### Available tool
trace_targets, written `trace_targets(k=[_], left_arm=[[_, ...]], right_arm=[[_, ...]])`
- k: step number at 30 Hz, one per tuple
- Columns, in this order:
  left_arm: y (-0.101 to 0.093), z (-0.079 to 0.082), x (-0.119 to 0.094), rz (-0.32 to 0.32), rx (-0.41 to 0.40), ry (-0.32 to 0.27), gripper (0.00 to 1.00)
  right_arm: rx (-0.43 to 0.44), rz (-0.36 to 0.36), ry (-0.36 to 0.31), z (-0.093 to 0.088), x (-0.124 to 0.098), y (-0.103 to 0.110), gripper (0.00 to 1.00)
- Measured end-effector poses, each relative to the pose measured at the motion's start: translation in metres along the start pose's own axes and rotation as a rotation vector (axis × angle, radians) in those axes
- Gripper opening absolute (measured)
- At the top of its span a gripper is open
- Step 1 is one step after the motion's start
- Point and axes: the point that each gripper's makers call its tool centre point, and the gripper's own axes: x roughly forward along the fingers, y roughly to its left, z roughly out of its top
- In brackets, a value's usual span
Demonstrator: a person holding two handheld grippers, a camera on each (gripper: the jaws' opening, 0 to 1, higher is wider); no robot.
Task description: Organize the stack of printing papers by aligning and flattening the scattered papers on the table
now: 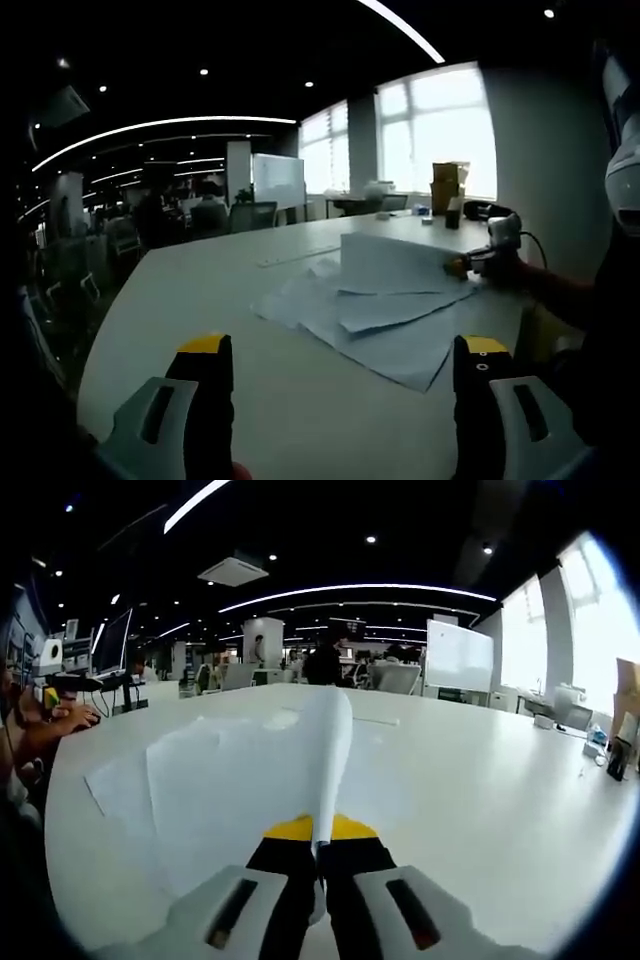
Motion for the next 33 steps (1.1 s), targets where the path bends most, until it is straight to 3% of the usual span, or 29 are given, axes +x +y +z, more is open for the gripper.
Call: trace_targets(k=[33], left_arm=[[-0.006, 0.005, 0.002, -0.017, 0.004, -0.013, 0.94]], right_arm=[[-0.031, -0.001, -0.126, 0.041, -0.016, 0.010, 0.00]])
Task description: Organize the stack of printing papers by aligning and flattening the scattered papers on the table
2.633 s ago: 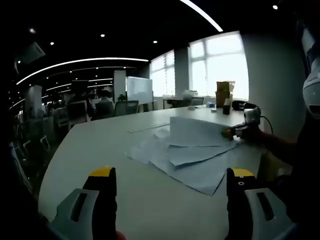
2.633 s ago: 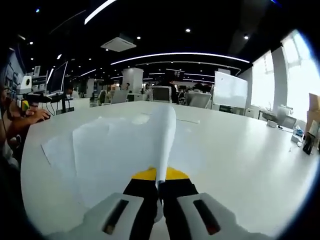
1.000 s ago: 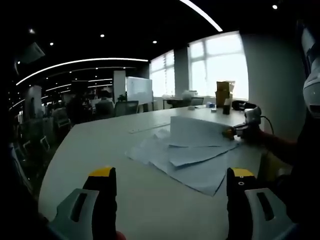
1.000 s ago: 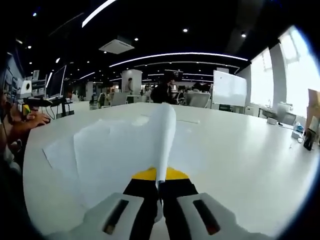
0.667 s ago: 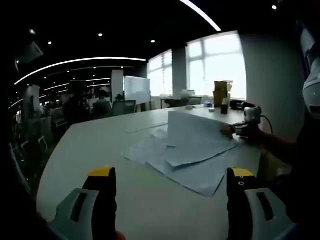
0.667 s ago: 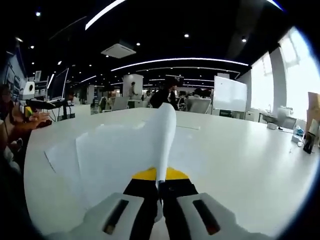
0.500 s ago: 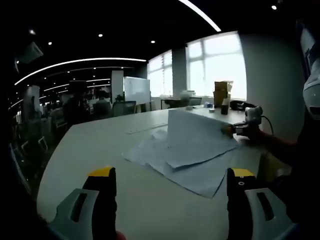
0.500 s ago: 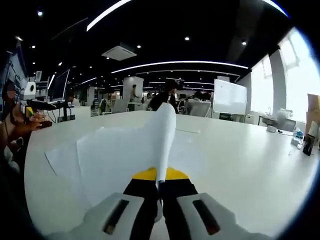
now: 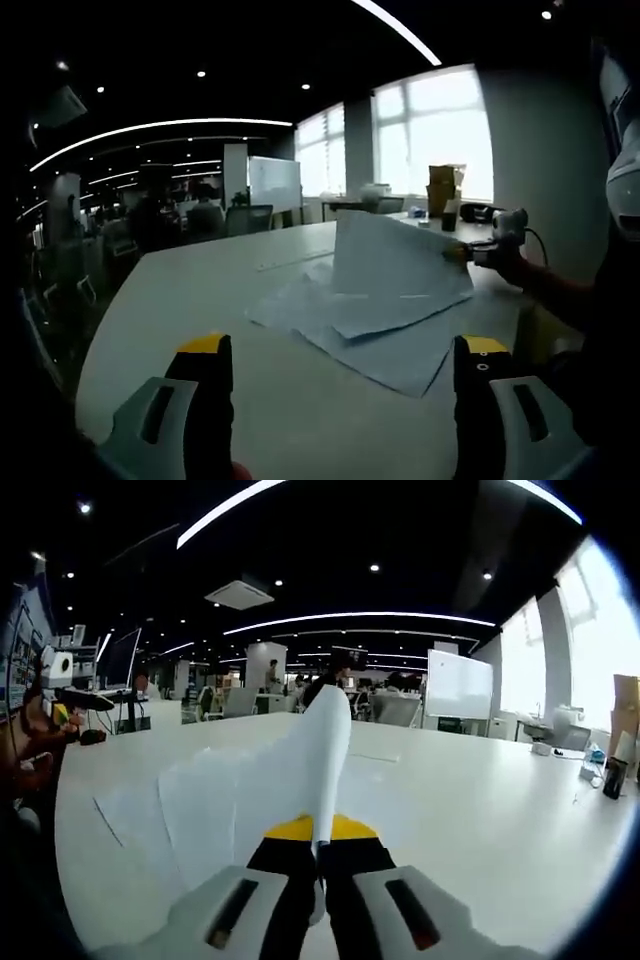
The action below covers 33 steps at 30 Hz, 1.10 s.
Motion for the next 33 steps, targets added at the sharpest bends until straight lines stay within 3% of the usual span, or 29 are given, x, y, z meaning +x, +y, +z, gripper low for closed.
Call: trace_targets(k=[33], left_arm=[[0.003, 0.003, -0.009, 0.003, -0.006, -0.027, 0.94]], right_arm=[[-0.006, 0.004, -0.055, 0.031, -0.007, 0.014, 0.00]])
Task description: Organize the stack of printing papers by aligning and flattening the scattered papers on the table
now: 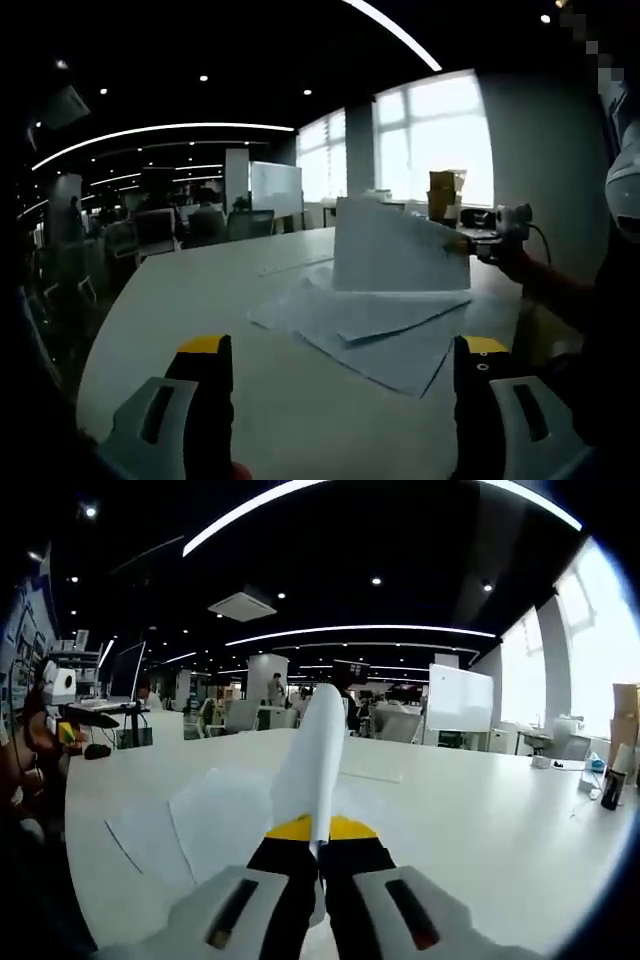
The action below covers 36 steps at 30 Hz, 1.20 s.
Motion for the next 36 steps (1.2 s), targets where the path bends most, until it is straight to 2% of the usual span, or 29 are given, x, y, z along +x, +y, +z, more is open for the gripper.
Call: trace_targets(k=[36], left_arm=[[0.001, 0.002, 0.004, -0.001, -0.001, 0.001, 0.94]], right_arm=[[0.067, 0.038, -0.101, 0.031, -0.006, 0.008, 0.00]])
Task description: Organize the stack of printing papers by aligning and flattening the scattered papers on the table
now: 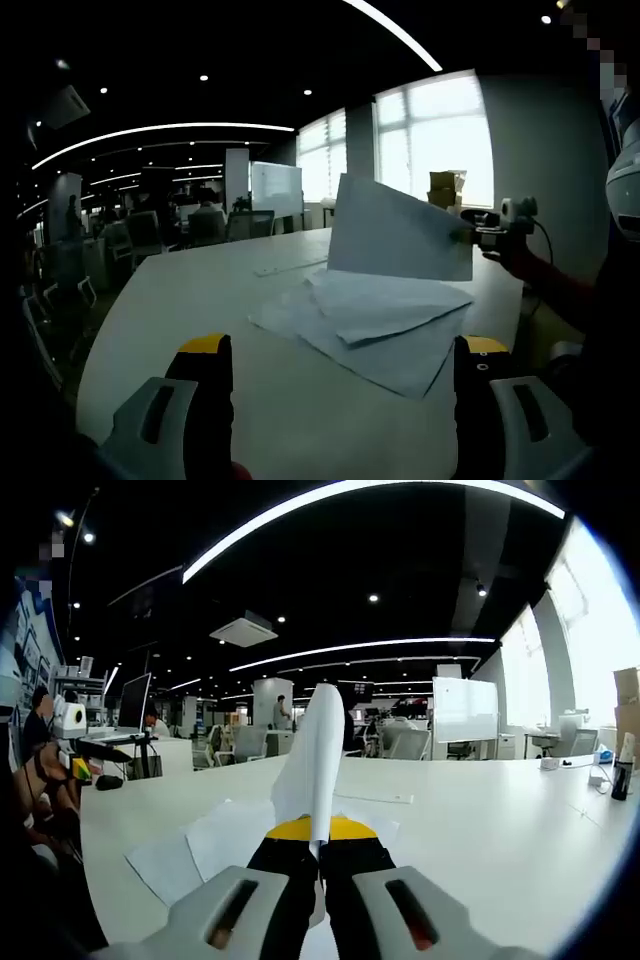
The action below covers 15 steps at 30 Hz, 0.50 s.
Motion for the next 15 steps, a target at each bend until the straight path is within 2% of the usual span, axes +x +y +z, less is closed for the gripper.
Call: trace_targets(k=[15], left_arm=[[-0.001, -0.002, 0.002, -0.003, -0.006, 0.003, 0.94]], right_arm=[[0.049, 0.020, -0.050, 0.012, -0.003, 0.006, 0.00]])
